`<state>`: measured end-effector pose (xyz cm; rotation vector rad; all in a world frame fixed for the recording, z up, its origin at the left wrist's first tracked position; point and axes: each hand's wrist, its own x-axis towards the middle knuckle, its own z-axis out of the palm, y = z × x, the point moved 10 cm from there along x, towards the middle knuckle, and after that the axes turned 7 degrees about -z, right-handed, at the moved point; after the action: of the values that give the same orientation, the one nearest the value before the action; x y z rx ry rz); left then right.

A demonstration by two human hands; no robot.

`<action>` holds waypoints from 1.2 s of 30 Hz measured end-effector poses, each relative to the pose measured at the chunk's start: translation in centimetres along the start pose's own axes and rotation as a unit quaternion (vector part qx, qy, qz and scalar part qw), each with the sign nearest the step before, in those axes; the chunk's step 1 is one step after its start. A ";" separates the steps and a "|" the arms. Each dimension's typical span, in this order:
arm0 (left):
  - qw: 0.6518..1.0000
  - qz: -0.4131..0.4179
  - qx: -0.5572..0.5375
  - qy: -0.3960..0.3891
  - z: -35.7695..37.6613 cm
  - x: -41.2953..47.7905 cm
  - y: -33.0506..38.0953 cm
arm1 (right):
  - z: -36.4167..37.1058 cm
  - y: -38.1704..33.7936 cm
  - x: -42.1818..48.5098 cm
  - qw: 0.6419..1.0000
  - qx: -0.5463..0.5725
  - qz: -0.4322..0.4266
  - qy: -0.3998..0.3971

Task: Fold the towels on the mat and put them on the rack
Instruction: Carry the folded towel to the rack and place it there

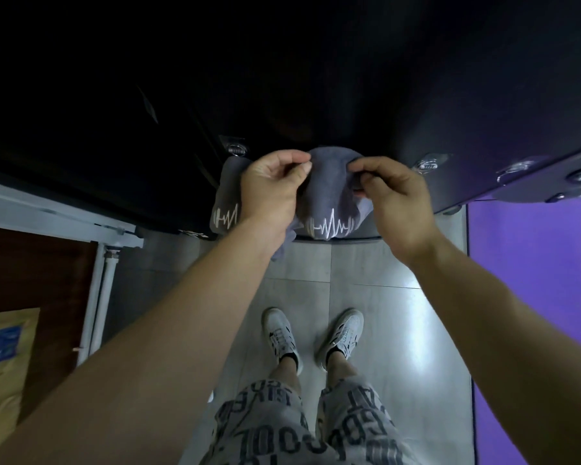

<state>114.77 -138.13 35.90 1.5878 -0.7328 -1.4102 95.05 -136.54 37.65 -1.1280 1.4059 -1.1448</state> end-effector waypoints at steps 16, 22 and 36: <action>0.993 0.021 0.099 0.062 0.0 -0.1 -3.0 | 1.0 3.9 -0.3 0.994 -0.109 0.019 -0.021; 0.987 0.045 0.149 0.049 0.6 -1.0 -2.6 | 1.0 4.0 -0.6 0.995 -0.100 0.012 -0.016; 0.931 0.137 0.335 -0.046 3.3 -3.8 -1.6 | 1.9 1.2 -1.3 0.954 -0.252 -0.134 -0.093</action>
<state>110.67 -134.84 36.26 1.8255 -1.5515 -1.0829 96.96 -135.30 36.43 -1.7861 1.4656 -0.8456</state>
